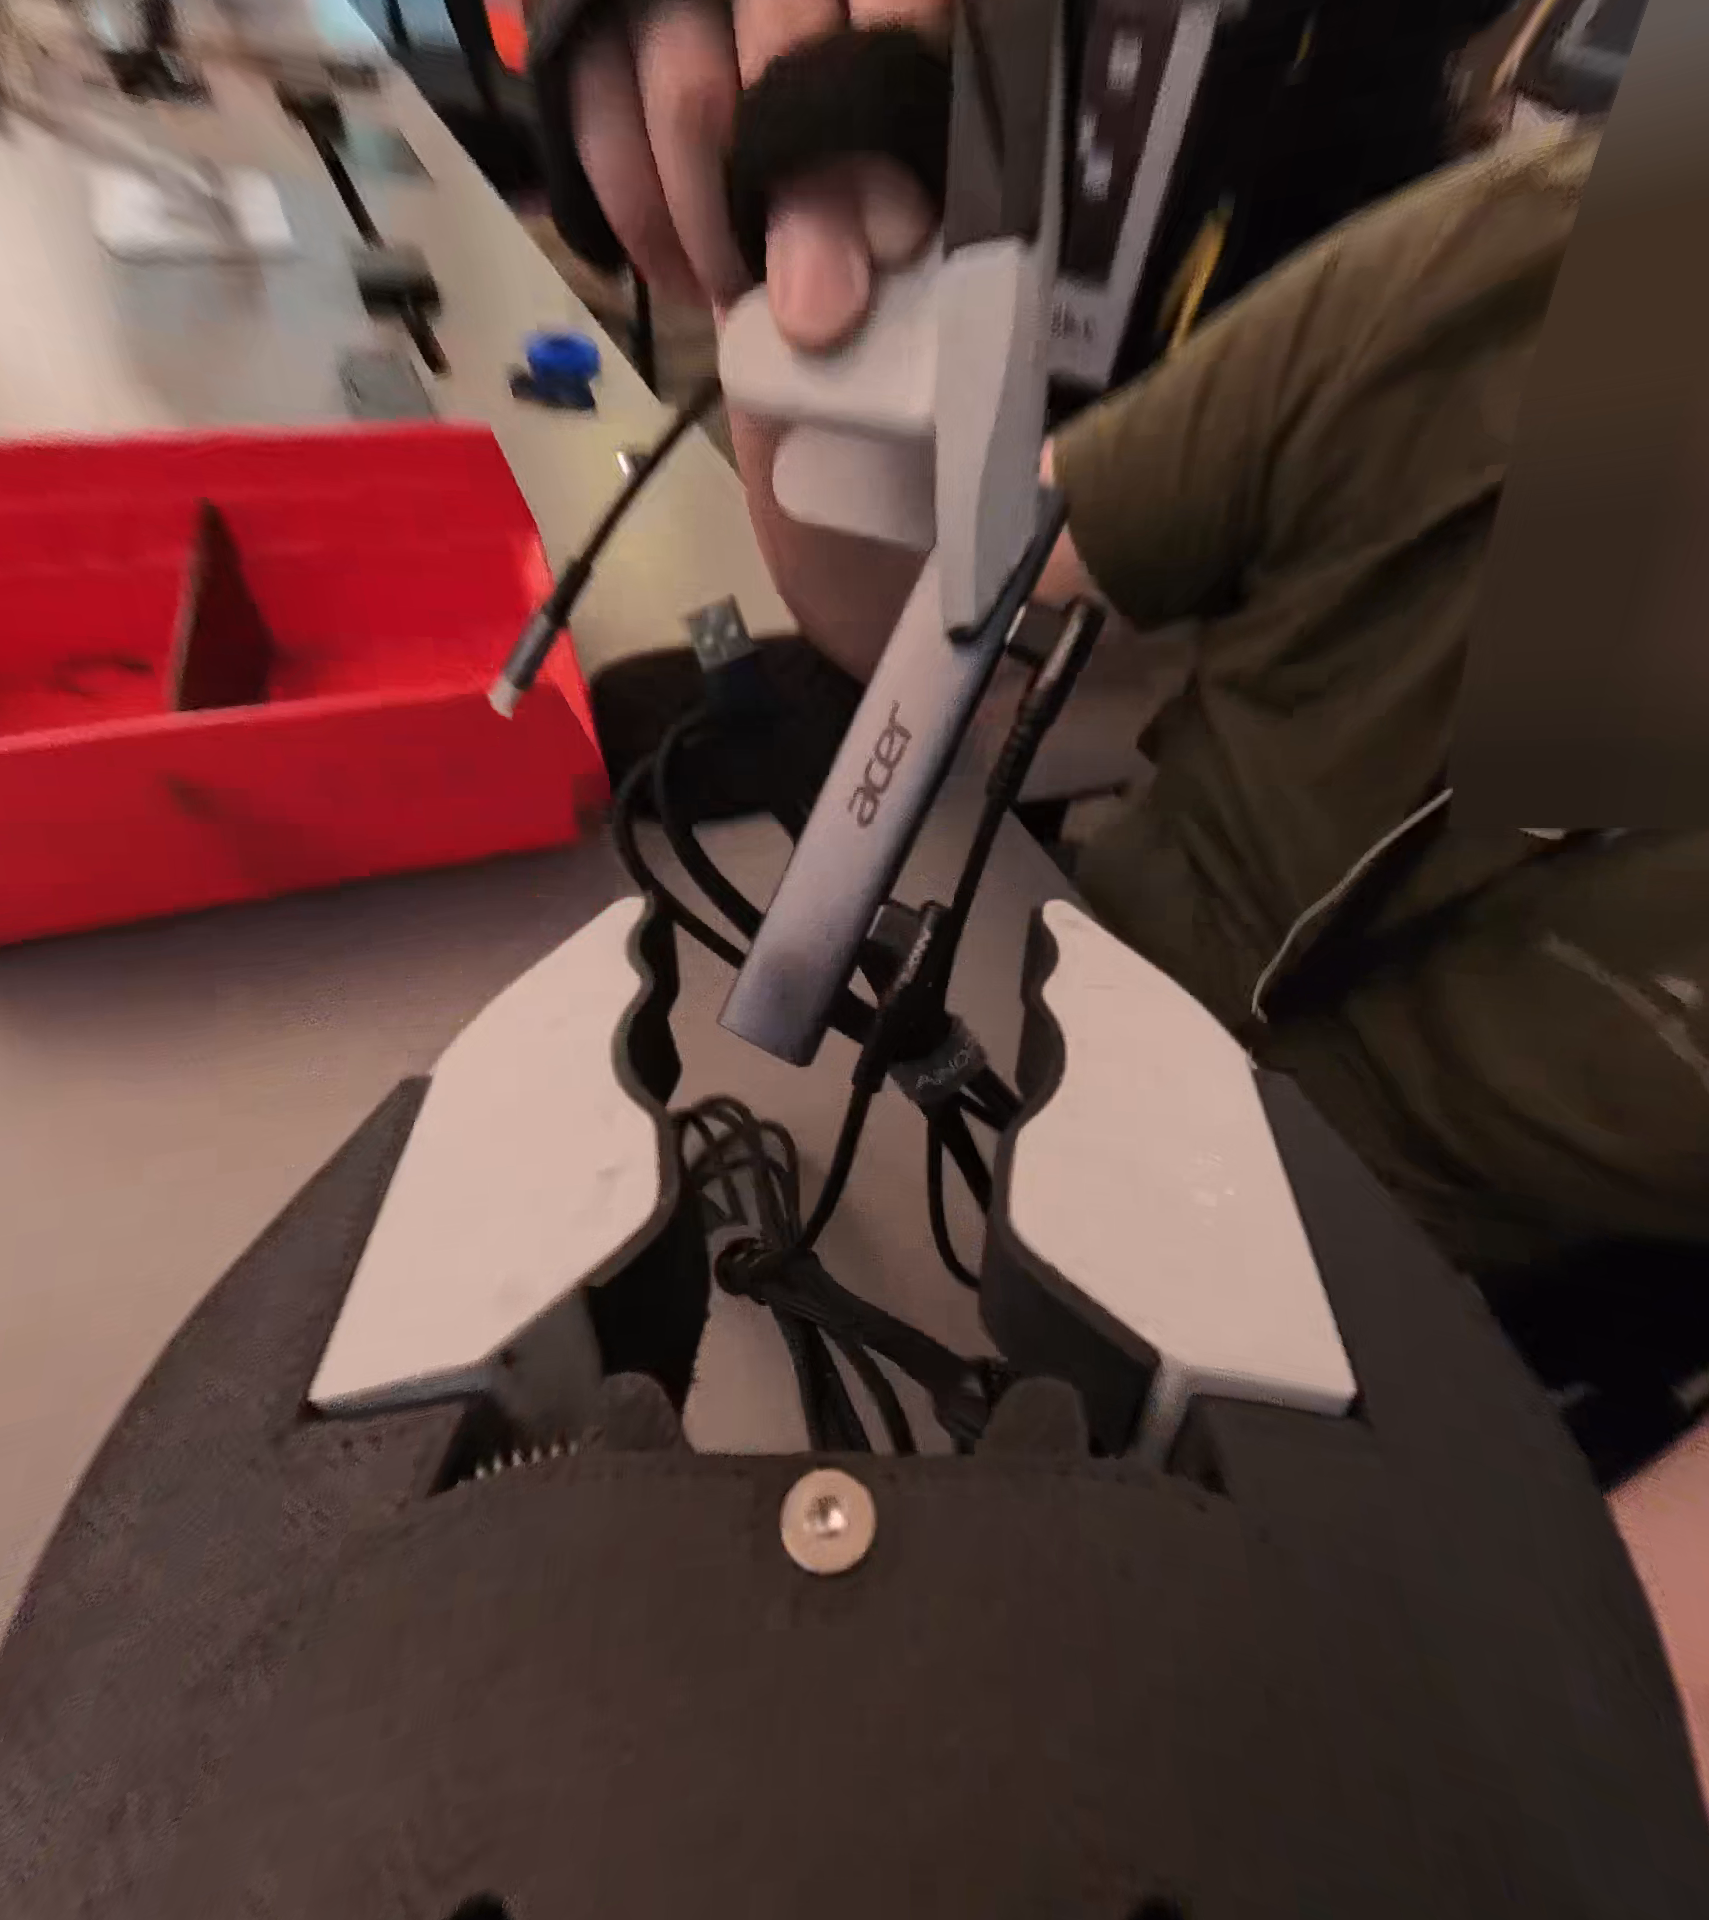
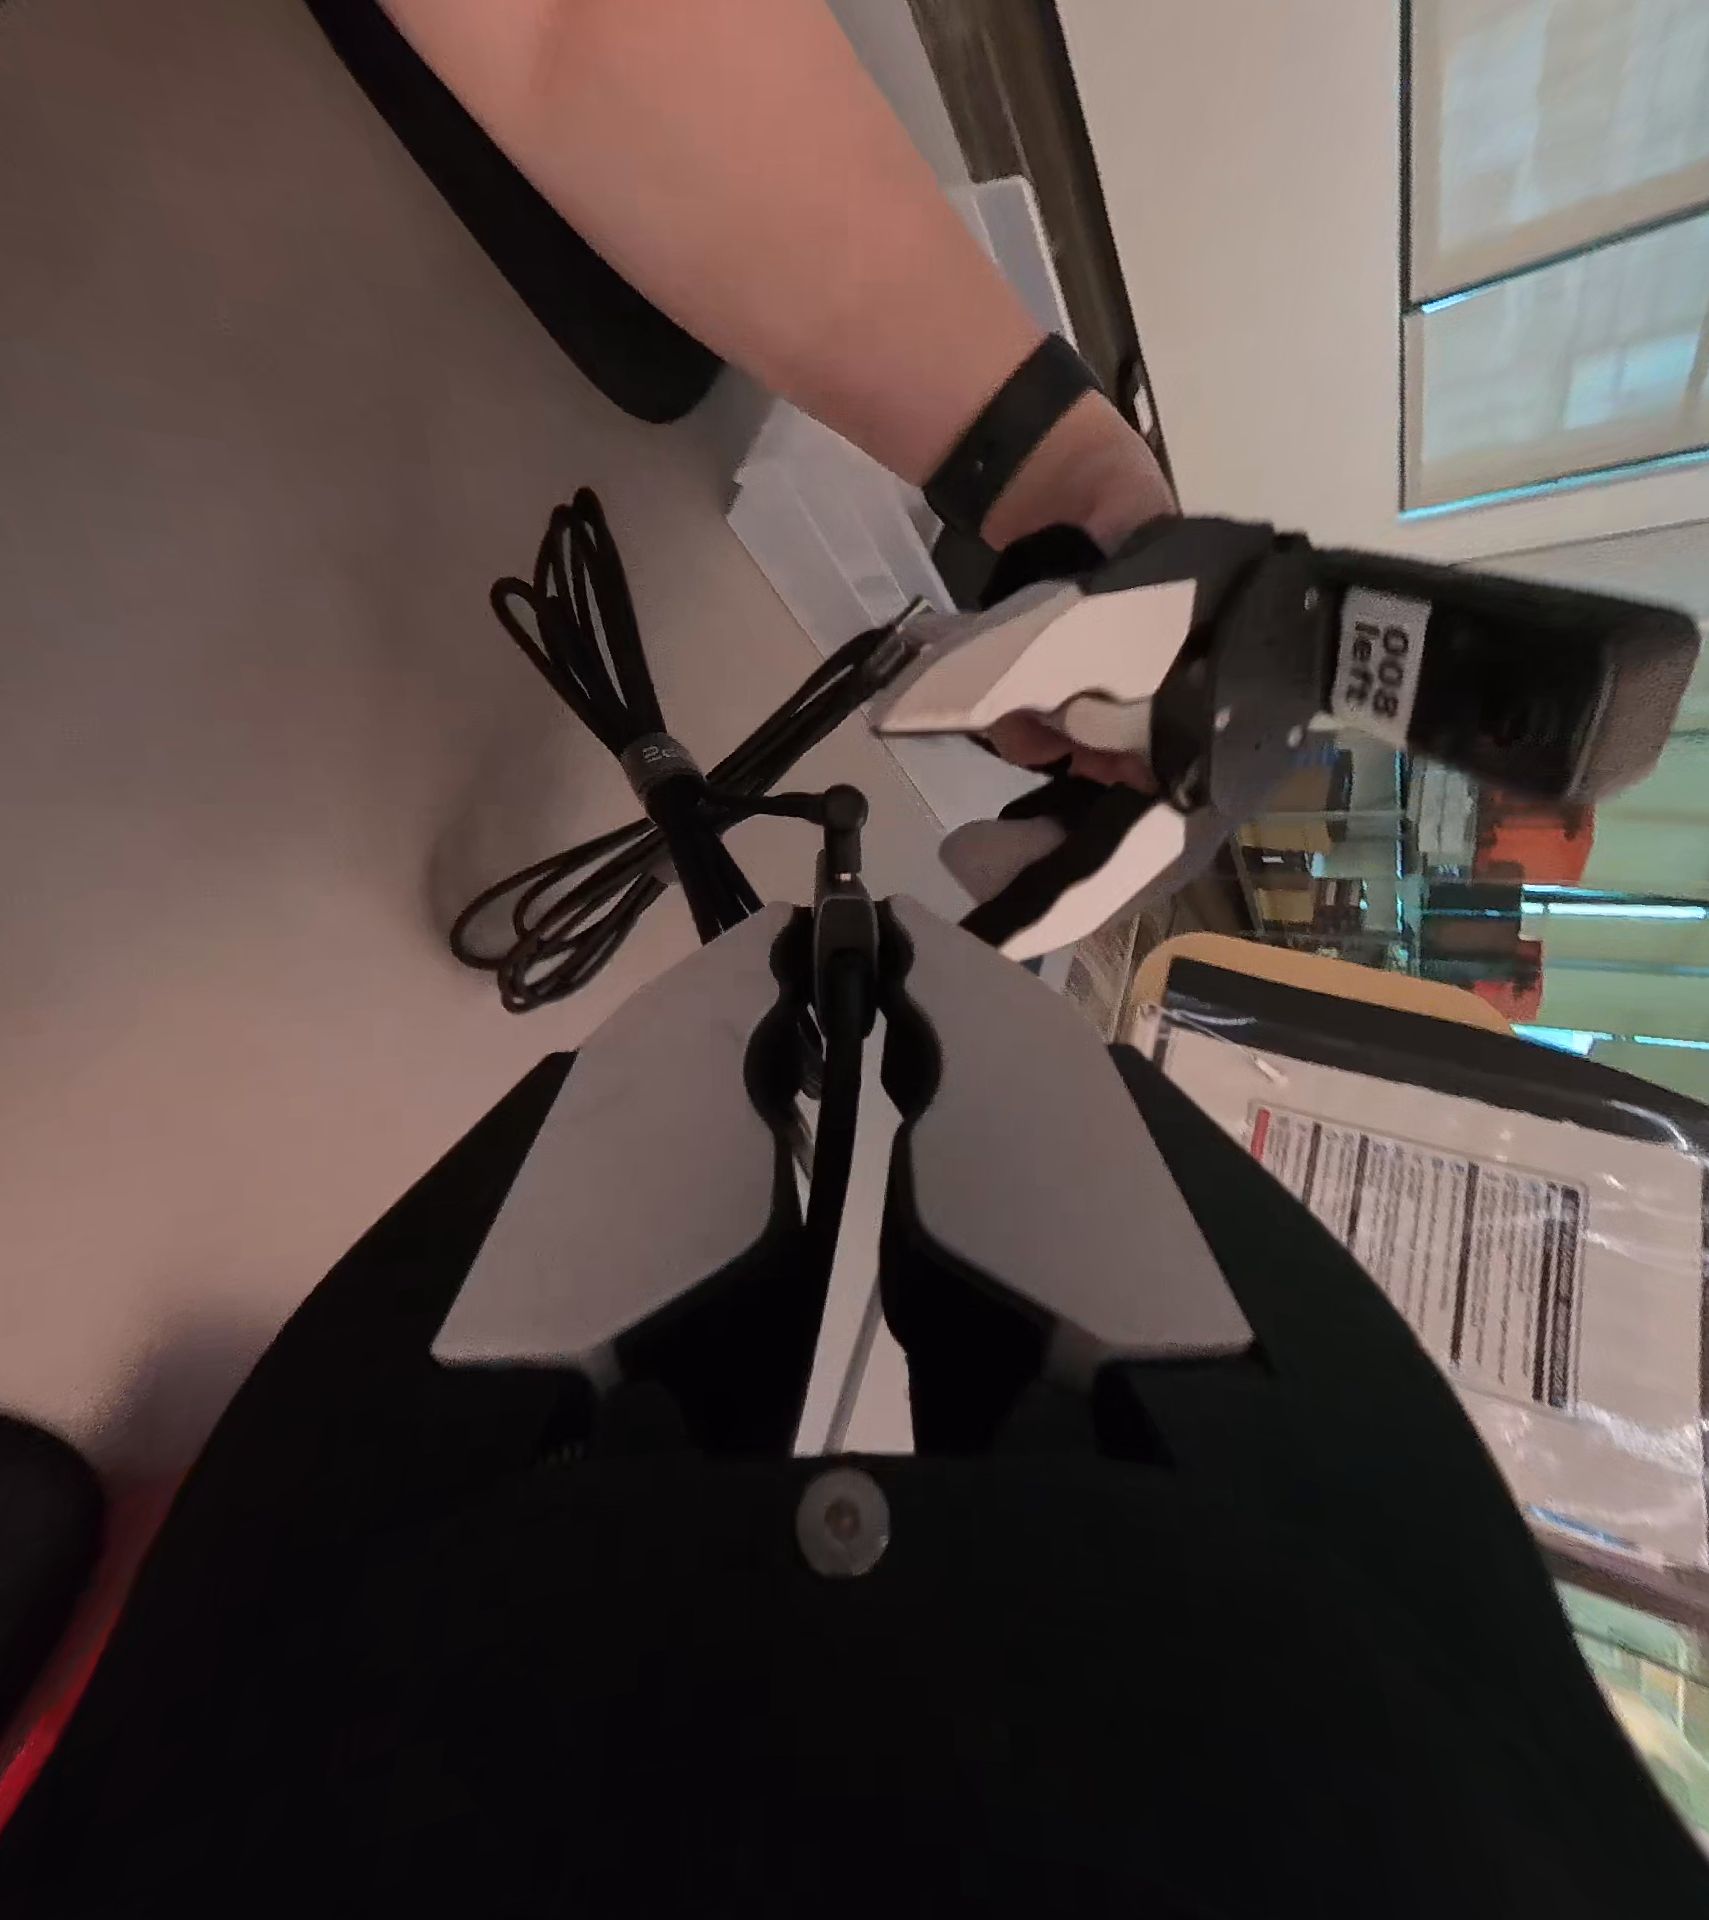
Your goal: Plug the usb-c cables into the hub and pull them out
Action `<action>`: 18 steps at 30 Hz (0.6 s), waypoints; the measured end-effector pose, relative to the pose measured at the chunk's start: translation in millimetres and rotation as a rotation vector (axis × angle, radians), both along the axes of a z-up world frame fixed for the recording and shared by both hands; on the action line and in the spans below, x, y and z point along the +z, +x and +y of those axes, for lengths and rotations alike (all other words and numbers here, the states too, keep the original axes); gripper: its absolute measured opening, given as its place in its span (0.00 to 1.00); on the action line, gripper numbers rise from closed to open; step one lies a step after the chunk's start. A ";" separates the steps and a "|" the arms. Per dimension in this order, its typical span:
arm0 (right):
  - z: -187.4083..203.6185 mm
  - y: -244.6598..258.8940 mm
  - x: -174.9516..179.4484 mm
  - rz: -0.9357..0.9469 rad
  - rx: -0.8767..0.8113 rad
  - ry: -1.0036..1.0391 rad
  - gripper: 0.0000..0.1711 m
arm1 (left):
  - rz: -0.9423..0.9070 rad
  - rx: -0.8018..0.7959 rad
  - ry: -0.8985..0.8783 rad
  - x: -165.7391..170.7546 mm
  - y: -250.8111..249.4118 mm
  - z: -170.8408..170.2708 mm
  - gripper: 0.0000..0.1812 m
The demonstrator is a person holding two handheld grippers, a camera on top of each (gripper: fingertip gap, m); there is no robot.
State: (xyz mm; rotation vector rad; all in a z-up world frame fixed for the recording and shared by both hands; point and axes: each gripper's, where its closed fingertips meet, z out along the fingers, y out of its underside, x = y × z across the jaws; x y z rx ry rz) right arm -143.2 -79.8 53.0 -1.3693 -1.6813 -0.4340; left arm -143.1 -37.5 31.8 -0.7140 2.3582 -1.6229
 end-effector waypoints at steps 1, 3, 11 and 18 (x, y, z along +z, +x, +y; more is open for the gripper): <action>-0.9 -3.9 -3.0 -0.005 0.014 -0.011 0.07 | 0.031 -0.017 0.040 -9.0 -0.5 -4.1 0.34; -2.3 -11.0 -9.5 -0.019 0.035 -0.036 0.07 | 0.079 -0.056 0.087 -21.8 -1.1 -13.5 0.32; -5.3 -19.8 -30.8 -0.064 0.054 -0.137 0.07 | 0.233 -0.208 0.195 -52.4 -13.0 -37.1 0.16; -9.8 -14.8 -37.9 -0.054 0.068 -0.211 0.07 | 0.211 -0.219 0.254 -61.7 -8.8 -46.6 0.16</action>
